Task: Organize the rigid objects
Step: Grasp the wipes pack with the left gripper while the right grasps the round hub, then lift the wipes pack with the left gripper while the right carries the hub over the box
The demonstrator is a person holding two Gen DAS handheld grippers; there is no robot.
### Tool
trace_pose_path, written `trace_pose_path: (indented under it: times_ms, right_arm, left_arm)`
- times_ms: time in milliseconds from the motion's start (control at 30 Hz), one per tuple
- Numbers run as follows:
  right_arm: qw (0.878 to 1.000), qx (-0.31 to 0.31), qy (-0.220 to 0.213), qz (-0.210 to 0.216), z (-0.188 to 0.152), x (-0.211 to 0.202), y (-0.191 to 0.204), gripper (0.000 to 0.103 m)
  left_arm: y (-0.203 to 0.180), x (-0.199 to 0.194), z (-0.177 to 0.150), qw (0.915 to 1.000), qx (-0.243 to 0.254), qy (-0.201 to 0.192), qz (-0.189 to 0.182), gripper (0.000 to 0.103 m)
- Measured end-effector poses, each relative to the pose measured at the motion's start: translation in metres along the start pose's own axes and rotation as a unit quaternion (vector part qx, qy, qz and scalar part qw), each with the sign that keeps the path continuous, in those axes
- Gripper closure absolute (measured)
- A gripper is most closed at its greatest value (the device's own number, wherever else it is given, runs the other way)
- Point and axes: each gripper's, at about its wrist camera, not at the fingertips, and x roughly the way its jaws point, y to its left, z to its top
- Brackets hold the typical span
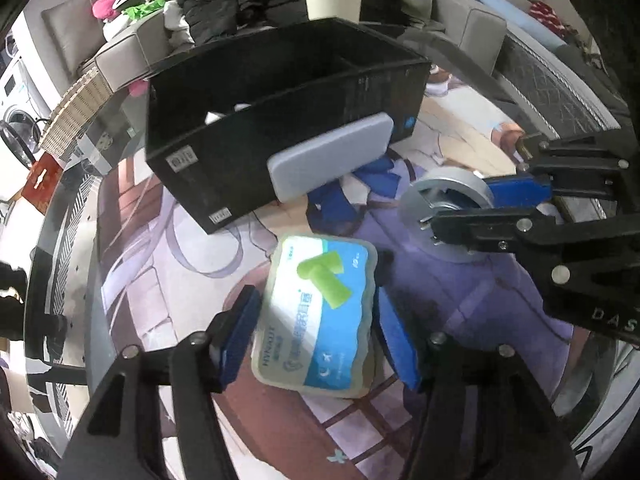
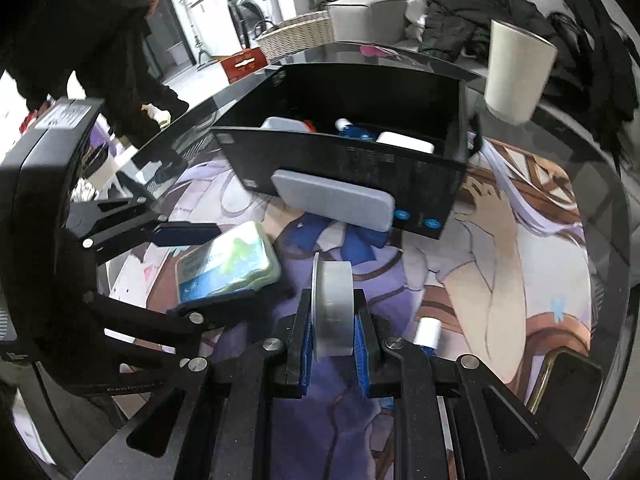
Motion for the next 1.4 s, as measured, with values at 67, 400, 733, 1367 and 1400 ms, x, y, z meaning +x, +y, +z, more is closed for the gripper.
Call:
trace_pose_path:
  times_ms: [67,400,733,1367,1400]
  right_arm:
    - [1.000,-0.006,0.003,-0.003,0.000,0.002,0.005,0.085]
    - [1.000,-0.001,-0.005,-0.006,0.000,0.005,0.007,0.086]
    - [0.984,-0.017,-0.172,-0.041,0.002,-0.065,0.025,0.086]
    - [0.922,-0.021,-0.376,-0.091,-0.011,-0.152,0.042,0.086]
    - [0.924,-0.018,-0.372,-0.089,-0.006,-0.148,0.040,0.086]
  left_arm:
    - [-0.003,-0.001,-0.002,1.0000,0.001,-0.003,0.001,0.041]
    - [-0.003,-0.014,0.003,0.9993,-0.006,-0.032,-0.017,0.048]
    - [0.002,-0.102,0.004,0.9746,-0.012,-0.223,0.010,0.048]
    - [0.031,-0.162,-0.020,0.9125,-0.068,-0.396,0.076,0.048]
    - [0.036,-0.159,-0.013,0.9136,-0.072,-0.393,0.074,0.048]
